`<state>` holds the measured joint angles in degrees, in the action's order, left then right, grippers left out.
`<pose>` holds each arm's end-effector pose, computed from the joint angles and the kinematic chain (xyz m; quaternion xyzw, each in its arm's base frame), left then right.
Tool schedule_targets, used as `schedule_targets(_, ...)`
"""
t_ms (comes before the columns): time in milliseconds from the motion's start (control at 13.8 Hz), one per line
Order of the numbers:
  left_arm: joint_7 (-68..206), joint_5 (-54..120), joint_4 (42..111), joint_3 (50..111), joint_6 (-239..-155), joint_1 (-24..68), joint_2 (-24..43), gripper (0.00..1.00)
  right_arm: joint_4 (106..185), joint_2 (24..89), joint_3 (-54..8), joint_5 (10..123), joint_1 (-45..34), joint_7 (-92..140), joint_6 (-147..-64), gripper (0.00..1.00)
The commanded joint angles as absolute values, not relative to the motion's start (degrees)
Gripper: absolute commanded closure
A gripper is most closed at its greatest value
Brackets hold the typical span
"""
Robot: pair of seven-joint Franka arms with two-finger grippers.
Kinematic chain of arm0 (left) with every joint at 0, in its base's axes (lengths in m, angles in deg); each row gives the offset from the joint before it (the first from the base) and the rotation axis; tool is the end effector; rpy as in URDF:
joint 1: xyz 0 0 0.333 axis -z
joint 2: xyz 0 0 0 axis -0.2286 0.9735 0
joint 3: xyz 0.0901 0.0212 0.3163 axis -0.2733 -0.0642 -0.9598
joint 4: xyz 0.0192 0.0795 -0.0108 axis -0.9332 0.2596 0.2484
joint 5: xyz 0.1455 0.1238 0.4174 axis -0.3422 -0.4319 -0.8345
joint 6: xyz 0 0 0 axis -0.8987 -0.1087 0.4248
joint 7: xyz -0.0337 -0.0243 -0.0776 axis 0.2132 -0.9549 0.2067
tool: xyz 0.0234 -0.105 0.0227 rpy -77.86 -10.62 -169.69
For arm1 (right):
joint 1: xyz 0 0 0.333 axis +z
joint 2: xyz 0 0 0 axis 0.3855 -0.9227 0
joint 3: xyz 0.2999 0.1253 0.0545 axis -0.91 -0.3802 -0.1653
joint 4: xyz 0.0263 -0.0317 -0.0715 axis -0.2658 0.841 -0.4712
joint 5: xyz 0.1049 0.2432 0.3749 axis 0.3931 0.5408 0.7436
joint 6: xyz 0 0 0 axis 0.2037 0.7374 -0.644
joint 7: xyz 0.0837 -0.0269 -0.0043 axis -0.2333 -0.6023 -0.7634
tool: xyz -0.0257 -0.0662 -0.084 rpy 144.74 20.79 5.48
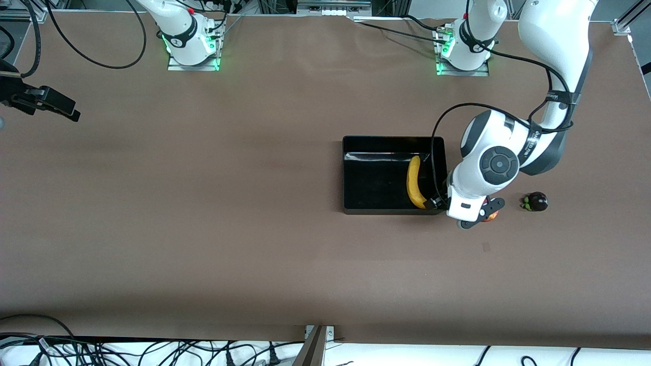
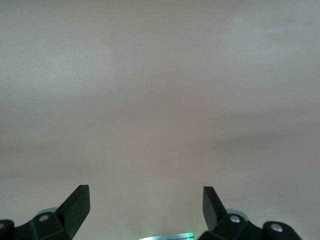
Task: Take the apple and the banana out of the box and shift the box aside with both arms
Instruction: 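Move the left gripper back into the box over the banana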
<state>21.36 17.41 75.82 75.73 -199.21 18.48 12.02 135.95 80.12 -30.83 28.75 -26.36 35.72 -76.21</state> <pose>0.6801 -0.2122 0.2659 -0.9574 -0.2817 0.0566 0.0287 0.6164 -0.0167 0.6321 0.9969 -0.0715 -0.0307 0.0088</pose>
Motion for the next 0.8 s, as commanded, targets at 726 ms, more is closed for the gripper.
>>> schedule_targets(726,18.5,14.6,89.7,78.7,-213.4,21.0,11.8,0.0,135.1,80.0,-30.9,28.6,-26.2,36.3,-75.3,0.0)
